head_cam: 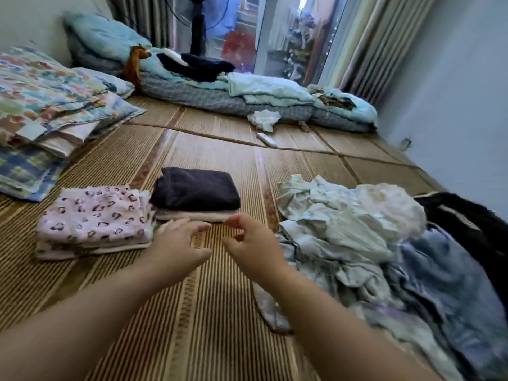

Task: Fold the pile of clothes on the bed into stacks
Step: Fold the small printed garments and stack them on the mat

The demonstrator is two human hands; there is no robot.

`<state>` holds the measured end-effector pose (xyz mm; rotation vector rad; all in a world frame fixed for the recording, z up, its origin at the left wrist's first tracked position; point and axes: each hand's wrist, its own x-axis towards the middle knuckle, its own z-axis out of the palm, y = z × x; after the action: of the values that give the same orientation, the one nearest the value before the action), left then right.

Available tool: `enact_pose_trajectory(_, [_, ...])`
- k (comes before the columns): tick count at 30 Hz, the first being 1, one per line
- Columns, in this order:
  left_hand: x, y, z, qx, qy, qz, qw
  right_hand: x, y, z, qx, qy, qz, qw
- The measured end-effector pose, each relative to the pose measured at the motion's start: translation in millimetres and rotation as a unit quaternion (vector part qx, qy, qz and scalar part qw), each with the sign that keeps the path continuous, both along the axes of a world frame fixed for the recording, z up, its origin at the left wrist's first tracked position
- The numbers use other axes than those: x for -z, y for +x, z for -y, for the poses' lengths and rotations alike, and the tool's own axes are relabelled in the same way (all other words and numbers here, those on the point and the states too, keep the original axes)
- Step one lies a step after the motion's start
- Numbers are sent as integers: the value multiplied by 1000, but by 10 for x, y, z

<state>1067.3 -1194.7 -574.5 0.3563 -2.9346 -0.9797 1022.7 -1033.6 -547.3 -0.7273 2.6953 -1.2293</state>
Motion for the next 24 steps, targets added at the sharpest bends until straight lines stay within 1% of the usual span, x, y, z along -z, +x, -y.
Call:
enact_pose_trajectory(5, [73,57,-1234,121,85,-13,989,107,167,-1159,63,106,-70,990])
enact_pose_trajectory(6, [121,49,-1424,143,82,-7,986,153,186,-1378,78,123,-80,986])
enact_pose_trajectory(8, [223,-1,-1727,174,45,9,984,236,195,-1753,112,159,-86,977])
enact_pose_trajectory(10, [312,-71,-1970,190,22,33,981,302,151,-2048,142,187,-73,969])
enact_pose_trajectory(13, [416,-206,-2168,169,36,67,983,326,-55,-2273,163,207,-90,960])
enact_pose_trajectory(15, [454,-346,-2224,130,30,63,989,281,-272,-2306,156,218,-122,956])
enact_pose_trajectory(17, [460,-523,-2245,98,17,60,993,235,-502,-2285,148,246,-130,949])
enact_pose_trajectory(22, [396,-949,-2185,85,-27,97,991,246,-926,-2213,138,329,-73,931])
enact_pose_trajectory(24, [363,-1006,-2131,91,-65,98,989,295,-990,-2232,137,335,-58,931])
